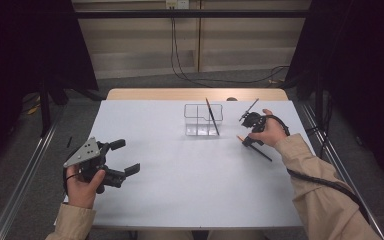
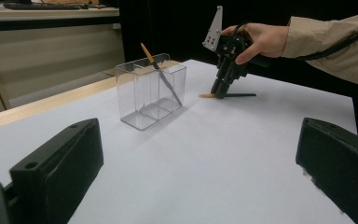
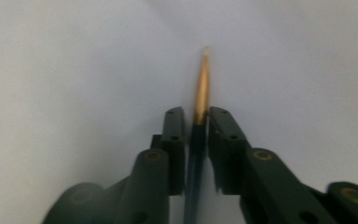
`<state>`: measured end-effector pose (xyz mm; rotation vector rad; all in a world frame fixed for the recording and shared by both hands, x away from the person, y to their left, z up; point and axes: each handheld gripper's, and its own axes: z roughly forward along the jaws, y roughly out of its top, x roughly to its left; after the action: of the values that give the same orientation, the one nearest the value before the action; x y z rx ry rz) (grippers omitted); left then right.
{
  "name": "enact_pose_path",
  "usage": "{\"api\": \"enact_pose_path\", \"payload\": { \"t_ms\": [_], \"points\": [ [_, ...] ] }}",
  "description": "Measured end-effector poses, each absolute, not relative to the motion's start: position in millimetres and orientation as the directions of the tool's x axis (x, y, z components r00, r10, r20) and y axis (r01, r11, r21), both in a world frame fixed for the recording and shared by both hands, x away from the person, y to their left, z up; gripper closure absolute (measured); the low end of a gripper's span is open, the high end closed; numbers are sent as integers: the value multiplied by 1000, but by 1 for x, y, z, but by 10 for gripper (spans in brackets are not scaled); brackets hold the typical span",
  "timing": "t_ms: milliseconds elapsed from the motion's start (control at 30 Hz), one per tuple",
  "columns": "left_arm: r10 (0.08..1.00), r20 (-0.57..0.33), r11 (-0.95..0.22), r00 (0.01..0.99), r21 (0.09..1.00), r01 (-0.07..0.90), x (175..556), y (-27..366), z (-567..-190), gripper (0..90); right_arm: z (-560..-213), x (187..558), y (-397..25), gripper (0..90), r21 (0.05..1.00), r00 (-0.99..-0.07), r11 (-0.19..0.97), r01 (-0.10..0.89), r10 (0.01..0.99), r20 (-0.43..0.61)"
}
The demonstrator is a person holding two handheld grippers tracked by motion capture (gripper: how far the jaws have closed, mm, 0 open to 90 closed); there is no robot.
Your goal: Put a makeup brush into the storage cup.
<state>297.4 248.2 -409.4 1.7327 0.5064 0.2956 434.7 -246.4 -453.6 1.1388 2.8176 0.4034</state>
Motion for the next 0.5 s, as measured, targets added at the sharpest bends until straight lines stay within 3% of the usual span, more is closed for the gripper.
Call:
{"api": "enact_pose_path", "payload": {
  "t_ms": [100, 500],
  "points": [
    [487, -74, -160, 870, 972, 173, 297, 248, -409, 6, -453, 435, -244, 840, 260, -709, 678, 687, 704, 37],
    [488, -73, -162, 870, 972, 172, 297, 248, -409, 6, -455, 432, -251, 842, 316, -664, 614, 723, 744, 73]
  ]
}}
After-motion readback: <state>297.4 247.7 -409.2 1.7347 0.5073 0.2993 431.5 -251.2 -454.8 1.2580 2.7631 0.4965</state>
